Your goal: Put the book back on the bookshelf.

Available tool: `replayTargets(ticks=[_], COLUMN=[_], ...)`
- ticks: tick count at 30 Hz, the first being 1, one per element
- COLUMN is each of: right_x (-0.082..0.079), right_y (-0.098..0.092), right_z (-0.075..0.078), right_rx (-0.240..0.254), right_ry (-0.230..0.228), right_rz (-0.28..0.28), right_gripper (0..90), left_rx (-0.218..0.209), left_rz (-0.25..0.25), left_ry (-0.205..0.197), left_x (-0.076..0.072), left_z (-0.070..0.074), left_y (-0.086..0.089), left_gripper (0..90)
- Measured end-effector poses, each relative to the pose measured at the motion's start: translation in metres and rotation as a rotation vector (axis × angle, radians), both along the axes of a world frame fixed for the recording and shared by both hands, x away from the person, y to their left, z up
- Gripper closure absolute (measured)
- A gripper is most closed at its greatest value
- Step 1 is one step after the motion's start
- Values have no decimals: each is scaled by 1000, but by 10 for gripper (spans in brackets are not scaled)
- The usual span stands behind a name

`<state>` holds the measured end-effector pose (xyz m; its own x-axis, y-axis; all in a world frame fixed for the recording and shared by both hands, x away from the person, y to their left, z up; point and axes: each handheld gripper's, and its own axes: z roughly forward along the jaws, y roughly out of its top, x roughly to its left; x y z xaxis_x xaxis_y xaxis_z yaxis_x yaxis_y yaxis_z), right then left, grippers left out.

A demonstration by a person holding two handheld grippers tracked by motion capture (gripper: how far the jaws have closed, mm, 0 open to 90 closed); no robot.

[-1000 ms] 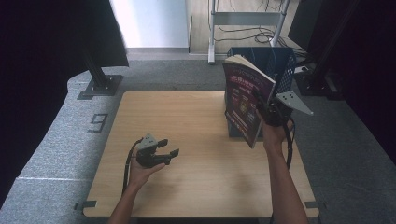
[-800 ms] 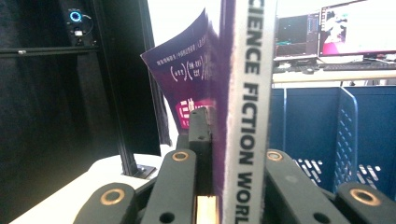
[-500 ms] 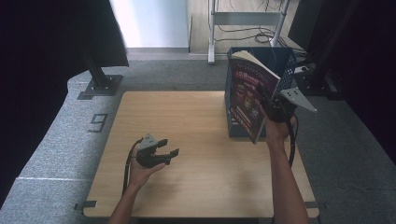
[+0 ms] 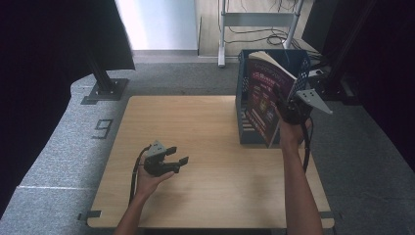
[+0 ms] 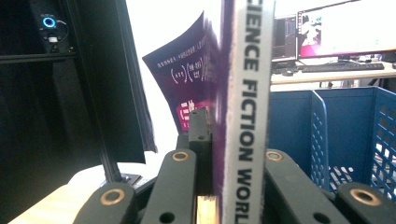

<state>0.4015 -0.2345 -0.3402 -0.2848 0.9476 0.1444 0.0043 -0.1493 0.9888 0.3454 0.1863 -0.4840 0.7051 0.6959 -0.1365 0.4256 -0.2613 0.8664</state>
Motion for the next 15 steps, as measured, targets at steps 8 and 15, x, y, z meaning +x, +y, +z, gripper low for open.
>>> replayTargets(ticks=[8, 15], right_x=[15, 26], right_y=[2, 5], right_z=[-5, -5], right_rx=[4, 3], right_ry=[22, 26], right_rz=[-22, -38], right_gripper=[819, 819], left_rx=[7, -8], left_rz=[-20, -15], left_ry=[15, 13], left_x=[3, 3], left_z=[-4, -3], left_y=[-5, -2], left_gripper=[311, 312])
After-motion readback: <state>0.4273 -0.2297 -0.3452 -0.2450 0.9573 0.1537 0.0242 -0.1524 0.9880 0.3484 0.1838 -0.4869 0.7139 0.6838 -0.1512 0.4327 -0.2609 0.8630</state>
